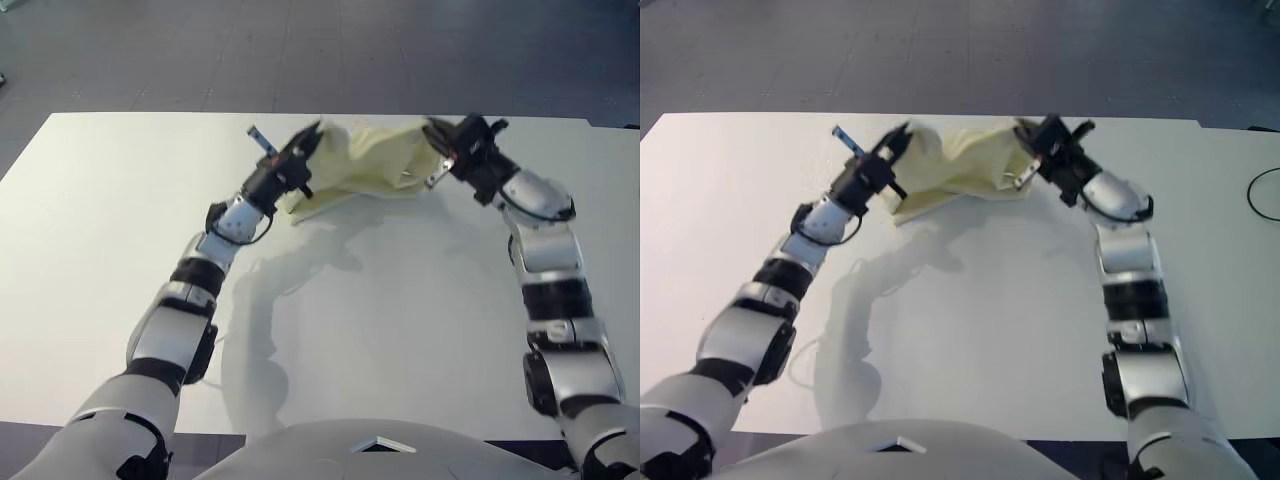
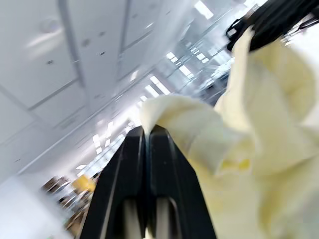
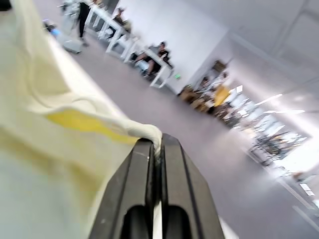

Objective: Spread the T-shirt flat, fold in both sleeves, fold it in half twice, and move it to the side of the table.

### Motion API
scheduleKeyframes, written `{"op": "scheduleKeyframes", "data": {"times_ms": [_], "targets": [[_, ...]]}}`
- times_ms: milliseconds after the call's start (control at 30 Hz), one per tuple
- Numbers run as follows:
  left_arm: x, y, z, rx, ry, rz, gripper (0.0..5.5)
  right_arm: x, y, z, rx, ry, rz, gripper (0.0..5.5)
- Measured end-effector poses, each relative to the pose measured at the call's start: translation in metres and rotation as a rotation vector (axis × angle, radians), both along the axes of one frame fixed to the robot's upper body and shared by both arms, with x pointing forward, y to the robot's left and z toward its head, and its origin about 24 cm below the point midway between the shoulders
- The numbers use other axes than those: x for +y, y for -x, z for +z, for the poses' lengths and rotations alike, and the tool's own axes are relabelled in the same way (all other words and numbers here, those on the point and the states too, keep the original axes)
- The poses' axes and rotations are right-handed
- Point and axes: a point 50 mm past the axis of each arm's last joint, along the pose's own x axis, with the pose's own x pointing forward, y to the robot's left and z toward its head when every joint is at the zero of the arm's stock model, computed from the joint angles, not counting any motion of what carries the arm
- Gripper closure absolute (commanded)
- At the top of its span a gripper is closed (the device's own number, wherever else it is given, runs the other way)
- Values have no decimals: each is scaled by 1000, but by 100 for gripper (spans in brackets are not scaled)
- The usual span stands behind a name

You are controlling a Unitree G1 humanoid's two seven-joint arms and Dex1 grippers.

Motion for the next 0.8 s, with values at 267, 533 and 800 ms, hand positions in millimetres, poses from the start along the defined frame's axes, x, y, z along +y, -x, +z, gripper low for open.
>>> {"op": "scheduleKeyframes", "data": {"times_ms": [267,533,800], "targets": [[8,78,-7,24,-20,-198,448,-3,79,-10,227,131,198,550],[30,138,-12,228,-168,-298,548,-11,124,-15,390,301,377,550],[57,186,-53,597,-415,-358,548,0,170,-42,562,413,636,550]]}}
